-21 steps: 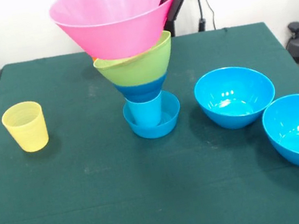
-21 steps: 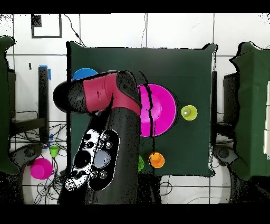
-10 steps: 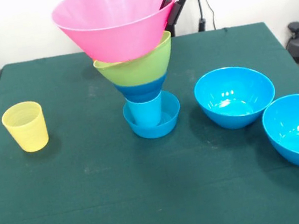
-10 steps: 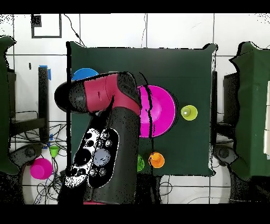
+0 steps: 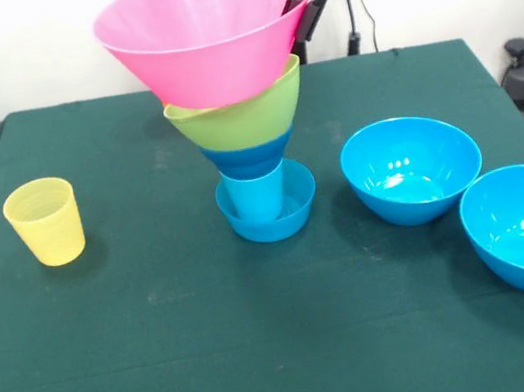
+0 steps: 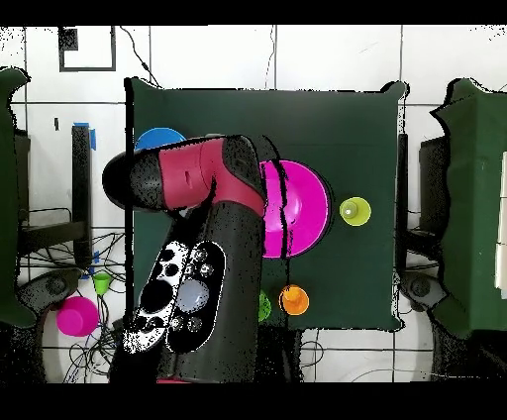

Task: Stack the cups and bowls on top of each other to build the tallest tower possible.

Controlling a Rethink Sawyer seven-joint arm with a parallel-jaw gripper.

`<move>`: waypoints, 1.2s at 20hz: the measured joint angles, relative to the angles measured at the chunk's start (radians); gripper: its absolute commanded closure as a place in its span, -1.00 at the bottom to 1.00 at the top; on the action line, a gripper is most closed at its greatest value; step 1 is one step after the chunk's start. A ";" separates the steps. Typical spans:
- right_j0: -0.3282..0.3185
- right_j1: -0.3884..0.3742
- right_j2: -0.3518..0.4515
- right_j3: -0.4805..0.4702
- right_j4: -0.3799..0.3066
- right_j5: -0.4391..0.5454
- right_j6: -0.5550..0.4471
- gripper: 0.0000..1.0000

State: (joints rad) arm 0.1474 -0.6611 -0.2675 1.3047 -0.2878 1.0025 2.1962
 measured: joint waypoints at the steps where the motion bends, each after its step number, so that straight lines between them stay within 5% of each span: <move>1: 0.000 0.001 -0.001 0.000 0.003 -0.002 0.000 1.00; 24: 0.020 0.023 -0.027 0.000 0.050 -0.044 0.000 1.00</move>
State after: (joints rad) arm 0.1674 -0.6385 -0.2941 1.3045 -0.2379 0.9582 2.1962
